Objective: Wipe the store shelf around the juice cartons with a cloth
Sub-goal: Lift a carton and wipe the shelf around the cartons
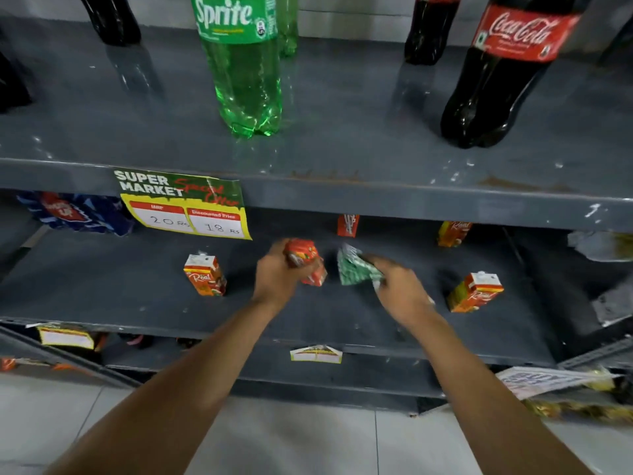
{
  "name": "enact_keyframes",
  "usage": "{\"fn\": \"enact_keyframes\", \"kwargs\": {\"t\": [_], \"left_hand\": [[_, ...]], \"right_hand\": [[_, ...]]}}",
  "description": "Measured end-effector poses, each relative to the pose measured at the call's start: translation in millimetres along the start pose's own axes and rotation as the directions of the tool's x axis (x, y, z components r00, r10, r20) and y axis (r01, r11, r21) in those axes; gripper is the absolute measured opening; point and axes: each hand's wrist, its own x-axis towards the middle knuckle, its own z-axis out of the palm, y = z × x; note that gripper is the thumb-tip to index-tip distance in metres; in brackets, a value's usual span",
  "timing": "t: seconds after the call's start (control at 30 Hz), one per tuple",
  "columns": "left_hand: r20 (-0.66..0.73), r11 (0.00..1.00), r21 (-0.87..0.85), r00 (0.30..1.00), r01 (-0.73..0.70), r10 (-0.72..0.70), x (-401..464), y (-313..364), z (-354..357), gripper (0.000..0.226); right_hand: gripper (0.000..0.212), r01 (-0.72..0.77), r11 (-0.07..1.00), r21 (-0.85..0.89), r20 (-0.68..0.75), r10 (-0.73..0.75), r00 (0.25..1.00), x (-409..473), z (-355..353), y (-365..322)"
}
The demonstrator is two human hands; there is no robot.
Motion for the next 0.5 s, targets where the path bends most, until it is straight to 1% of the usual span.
{"fn": "enact_keyframes", "kwargs": {"t": [0.03, 0.1, 0.17, 0.2, 0.27, 0.3, 0.37, 0.43, 0.47, 0.5], "left_hand": [[-0.055, 1.0, -0.012, 0.998, -0.008, 0.007, 0, 8, 4, 0.049], [-0.143, 1.0, -0.022, 0.99, -0.022, 0.018, 4, 25, 16, 0.047], [-0.195, 1.0, -0.014, 0.981, -0.001, -0.001, 10, 41, 32, 0.048], [-0.204, 1.0, -0.009, 0.979, 0.013, -0.014, 13, 46, 40, 0.049], [-0.197, 1.0, -0.009, 0.98, 0.021, -0.022, 15, 52, 56, 0.052], [-0.178, 1.0, -0.005, 0.984, 0.015, -0.016, 15, 54, 64, 0.052], [-0.122, 1.0, 0.006, 0.993, 0.001, 0.0, 12, 61, 83, 0.054], [-0.07, 1.0, 0.009, 0.997, -0.014, 0.015, 8, 69, 104, 0.06], [-0.047, 1.0, 0.004, 0.999, -0.02, 0.021, 7, 70, 114, 0.062], [-0.025, 1.0, 0.002, 0.999, -0.025, 0.025, 5, 72, 122, 0.065]], "right_hand": [[0.061, 0.025, 0.999, -0.04, 0.015, -0.025, 1.0, 18, -4, -3], [0.062, 0.065, 0.986, -0.151, 0.089, -0.052, 0.995, 49, -13, -7], [0.062, 0.117, 0.966, -0.232, 0.189, -0.073, 0.979, 73, -17, 0], [0.061, 0.143, 0.959, -0.245, 0.253, -0.079, 0.964, 82, -16, 9], [0.056, 0.158, 0.964, -0.214, 0.361, -0.072, 0.93, 87, -14, 33], [0.053, 0.122, 0.977, -0.173, 0.378, -0.049, 0.924, 84, -13, 48], [0.042, 0.038, 0.999, -0.037, 0.409, -0.02, 0.912, 79, -23, 71], [0.03, -0.079, 0.986, 0.144, 0.444, 0.007, 0.896, 71, -40, 92], [0.029, -0.136, 0.967, 0.215, 0.469, 0.02, 0.883, 67, -47, 99], [0.03, -0.095, 0.974, 0.204, 0.494, -0.019, 0.869, 63, -54, 102]]}}
